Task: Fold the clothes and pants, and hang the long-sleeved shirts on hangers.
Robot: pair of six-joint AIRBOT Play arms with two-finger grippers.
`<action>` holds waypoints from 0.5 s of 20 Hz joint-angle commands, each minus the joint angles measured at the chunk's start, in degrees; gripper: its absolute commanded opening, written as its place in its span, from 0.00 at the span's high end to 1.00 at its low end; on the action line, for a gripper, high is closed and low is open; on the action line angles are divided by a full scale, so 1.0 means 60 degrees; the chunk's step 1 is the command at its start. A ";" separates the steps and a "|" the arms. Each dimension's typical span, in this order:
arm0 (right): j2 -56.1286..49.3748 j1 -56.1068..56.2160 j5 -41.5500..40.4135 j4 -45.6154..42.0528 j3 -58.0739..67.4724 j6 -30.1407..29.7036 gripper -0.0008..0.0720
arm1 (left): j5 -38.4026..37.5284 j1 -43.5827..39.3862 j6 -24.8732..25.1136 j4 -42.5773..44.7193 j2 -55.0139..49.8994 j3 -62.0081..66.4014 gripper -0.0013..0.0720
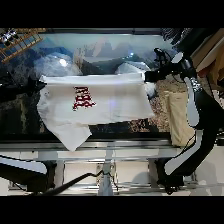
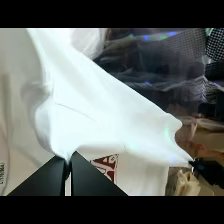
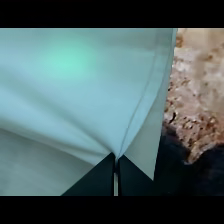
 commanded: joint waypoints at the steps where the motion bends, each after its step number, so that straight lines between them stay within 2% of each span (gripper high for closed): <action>1: -0.0018 0.0007 0.0667 -0.0058 0.0011 0.0095 0.97 | -0.0200 0.0055 -0.0430 0.0372 -0.0007 0.0011 0.98; 2: -0.0022 0.0007 0.0688 -0.0058 0.0011 0.0051 0.92 | -0.0204 0.0055 -0.0430 0.0368 -0.0007 0.0011 0.84; 3: -0.0022 0.0007 0.0612 -0.0055 0.0015 0.0055 0.69 | -0.0211 0.0058 -0.0433 0.0364 -0.0007 0.0011 0.51; 4: -0.0018 0.0004 0.0612 -0.0087 0.0015 0.0040 0.40 | -0.0317 0.0058 -0.0433 0.0368 0.0004 0.0011 0.32; 5: -0.0018 -0.0058 0.0732 -0.0211 0.0015 0.0087 0.38 | -0.0688 0.0113 -0.0426 0.0382 0.0004 0.0015 0.32; 6: -0.0018 -0.0175 0.1035 -0.0284 0.0011 0.0146 0.42 | -0.1129 0.0208 -0.0430 0.0590 0.0011 0.0015 0.34; 7: -0.0015 -0.0361 0.1512 -0.0262 -0.0018 0.0160 0.43 | -0.1679 0.0313 -0.0667 0.1209 0.0047 0.0011 0.47; 8: 0.0040 -0.0583 0.1985 -0.0233 -0.0178 0.0200 0.45 | -0.2280 0.0401 -0.1180 0.2412 0.0135 0.0004 0.56; 10: 0.0404 -0.1158 0.2331 -0.0095 -0.1147 0.0197 0.45 | -0.2809 0.0393 -0.2135 0.4892 0.0685 -0.0503 0.56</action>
